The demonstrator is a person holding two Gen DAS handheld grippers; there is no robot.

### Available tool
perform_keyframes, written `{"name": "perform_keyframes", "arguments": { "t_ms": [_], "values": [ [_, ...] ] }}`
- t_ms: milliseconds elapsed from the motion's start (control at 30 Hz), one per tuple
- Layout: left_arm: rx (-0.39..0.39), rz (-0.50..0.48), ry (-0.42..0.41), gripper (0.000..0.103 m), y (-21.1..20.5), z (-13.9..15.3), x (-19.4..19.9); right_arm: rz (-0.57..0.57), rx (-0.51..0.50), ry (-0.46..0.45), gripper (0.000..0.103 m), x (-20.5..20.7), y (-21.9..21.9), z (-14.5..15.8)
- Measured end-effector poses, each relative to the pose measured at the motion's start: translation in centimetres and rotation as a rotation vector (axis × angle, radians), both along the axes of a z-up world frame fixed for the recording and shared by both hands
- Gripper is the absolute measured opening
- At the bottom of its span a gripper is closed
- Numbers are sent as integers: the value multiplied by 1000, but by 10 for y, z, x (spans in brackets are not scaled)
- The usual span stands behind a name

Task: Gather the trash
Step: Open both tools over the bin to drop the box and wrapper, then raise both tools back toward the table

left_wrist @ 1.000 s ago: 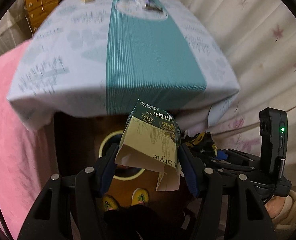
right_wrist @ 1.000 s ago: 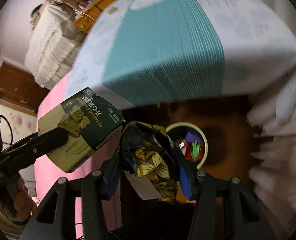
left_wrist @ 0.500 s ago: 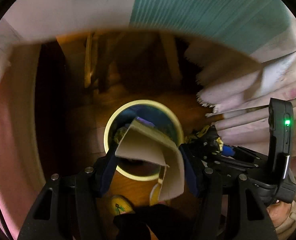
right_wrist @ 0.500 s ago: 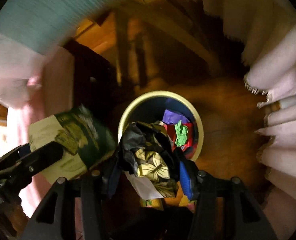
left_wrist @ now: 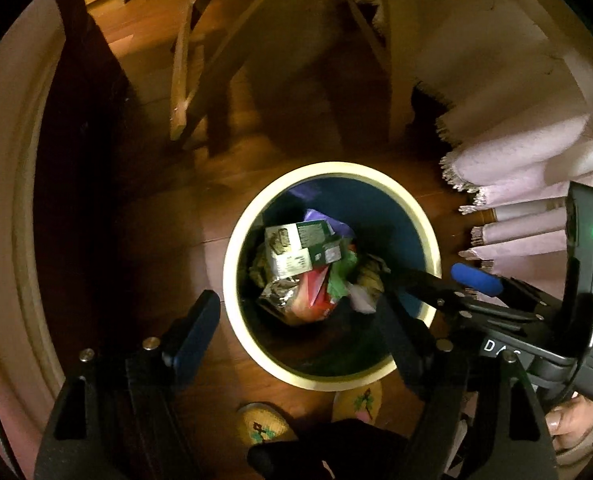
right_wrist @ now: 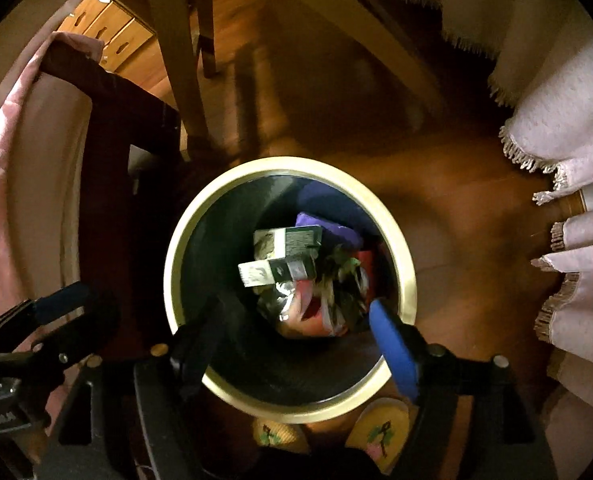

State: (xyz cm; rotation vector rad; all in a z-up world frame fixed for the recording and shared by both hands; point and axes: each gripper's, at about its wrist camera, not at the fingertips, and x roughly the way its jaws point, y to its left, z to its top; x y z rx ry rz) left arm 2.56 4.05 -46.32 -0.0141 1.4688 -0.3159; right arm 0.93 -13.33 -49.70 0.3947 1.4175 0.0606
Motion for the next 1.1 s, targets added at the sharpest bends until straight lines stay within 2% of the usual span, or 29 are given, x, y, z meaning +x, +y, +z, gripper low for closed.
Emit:
{"name": "perform_keyframes", "arguments": {
  "t_ms": [233, 467, 767, 933, 1100],
  "values": [
    [24, 27, -44, 79, 7, 14, -1, -9, -32, -24, 75, -7, 2, 16],
    [33, 21, -80, 79, 7, 59, -10, -26, -44, -53, 75, -13, 2, 55],
    [52, 45, -106, 79, 8, 144, -19, -64, -42, -77, 75, -24, 3, 142],
    [56, 78, -123, 79, 10, 203, -26, -63, -41, -87, 75, -30, 0, 196],
    [45, 110, -137, 79, 15, 269, -33, -53, -40, -123, 75, -36, -7, 264]
  ]
}}
